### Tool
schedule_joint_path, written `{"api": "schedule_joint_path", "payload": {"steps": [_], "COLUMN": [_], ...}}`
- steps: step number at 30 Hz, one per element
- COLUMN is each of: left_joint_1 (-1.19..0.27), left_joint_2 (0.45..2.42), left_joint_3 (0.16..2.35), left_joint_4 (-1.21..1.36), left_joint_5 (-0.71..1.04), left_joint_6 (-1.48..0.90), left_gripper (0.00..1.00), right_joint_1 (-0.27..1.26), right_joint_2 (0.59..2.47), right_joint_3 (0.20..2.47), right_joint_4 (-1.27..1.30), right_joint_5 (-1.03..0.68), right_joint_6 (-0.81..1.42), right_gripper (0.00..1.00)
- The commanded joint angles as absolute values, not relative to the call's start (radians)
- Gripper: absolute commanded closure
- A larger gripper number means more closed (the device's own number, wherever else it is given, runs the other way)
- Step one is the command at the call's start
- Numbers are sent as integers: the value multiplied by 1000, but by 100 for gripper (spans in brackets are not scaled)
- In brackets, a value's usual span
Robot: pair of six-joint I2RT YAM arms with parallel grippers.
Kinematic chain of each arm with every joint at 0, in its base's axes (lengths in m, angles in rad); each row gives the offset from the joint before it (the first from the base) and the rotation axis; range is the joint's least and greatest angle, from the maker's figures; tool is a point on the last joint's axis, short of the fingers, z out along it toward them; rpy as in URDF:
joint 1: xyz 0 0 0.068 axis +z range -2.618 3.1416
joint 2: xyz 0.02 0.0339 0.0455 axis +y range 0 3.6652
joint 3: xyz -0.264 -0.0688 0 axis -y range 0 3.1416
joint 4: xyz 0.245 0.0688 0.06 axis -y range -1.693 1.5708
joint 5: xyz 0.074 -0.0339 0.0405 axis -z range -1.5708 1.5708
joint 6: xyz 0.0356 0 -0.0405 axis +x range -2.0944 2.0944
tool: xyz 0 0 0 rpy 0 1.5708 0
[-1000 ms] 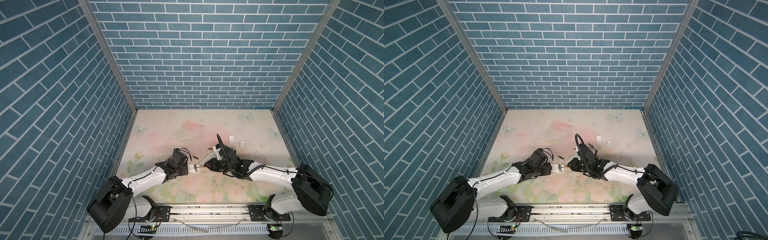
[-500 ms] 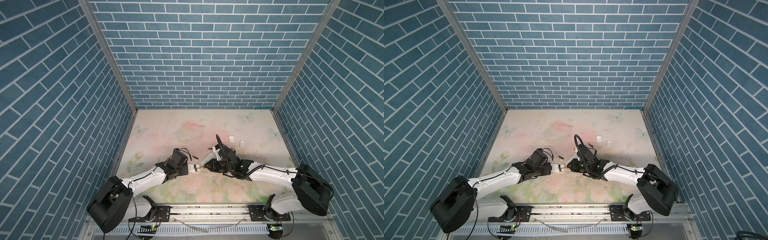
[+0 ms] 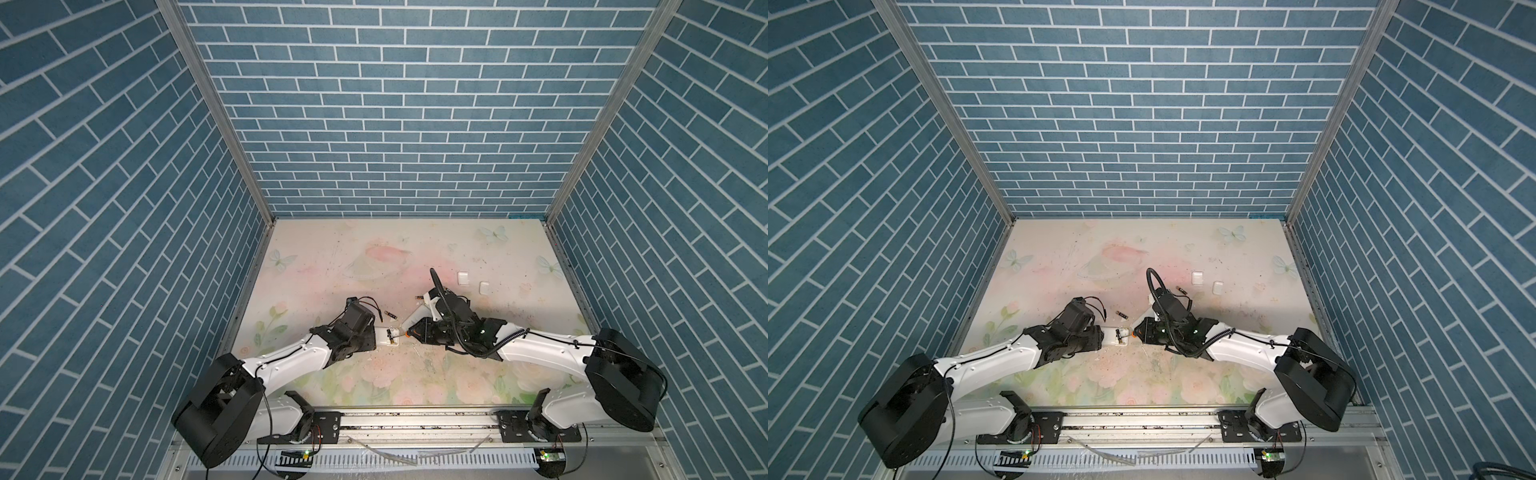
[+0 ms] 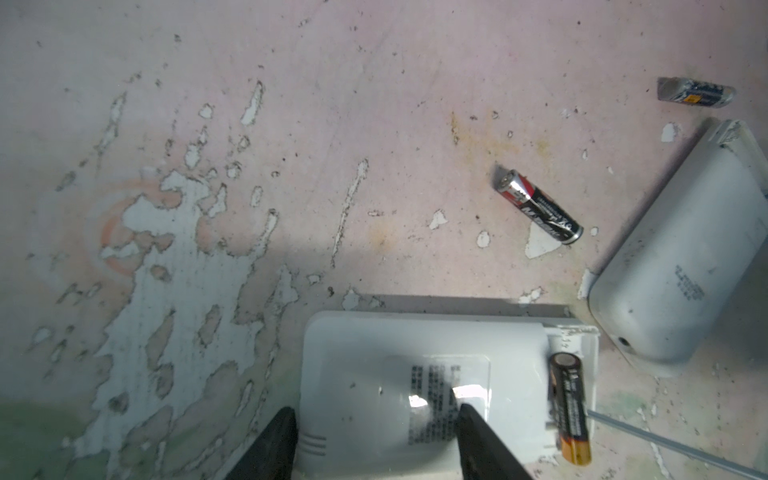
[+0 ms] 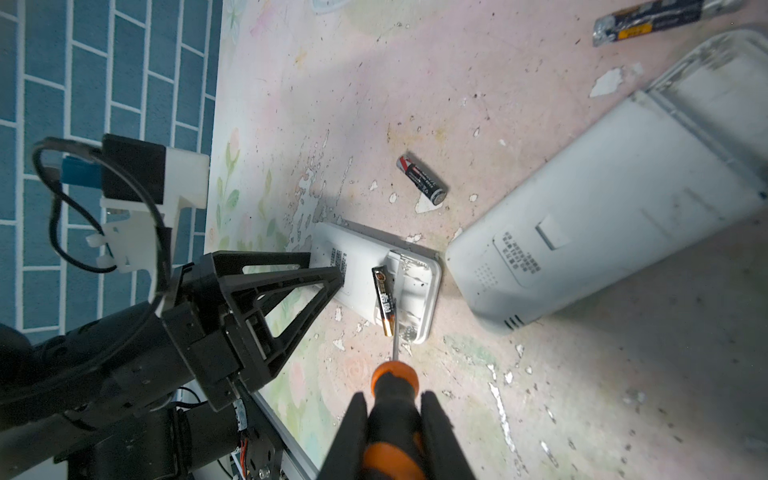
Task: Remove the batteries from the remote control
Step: 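Lever the gold battery up out of the compartment with the screwdriver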
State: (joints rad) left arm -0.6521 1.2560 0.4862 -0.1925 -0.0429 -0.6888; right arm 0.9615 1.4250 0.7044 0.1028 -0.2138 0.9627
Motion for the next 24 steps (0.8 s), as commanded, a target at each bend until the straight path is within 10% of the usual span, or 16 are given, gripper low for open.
{"api": "schedule_joint_path", "payload": {"steps": [1, 24], "left_joint_1": [-652, -652], "left_joint_2": [1269, 1252], "left_joint_3": [448, 429], "left_joint_4": [-270, -261], "left_joint_5": [-45, -48], "left_joint_6": [-689, -699], "left_gripper": [38, 38], "right_joint_1": [985, 999], "right_joint_2": [1393, 1367], "right_joint_3": [761, 764], "right_joint_4": [149, 109], "right_joint_5": [-263, -241], "right_joint_6": [951, 945], "right_gripper": [100, 100]}}
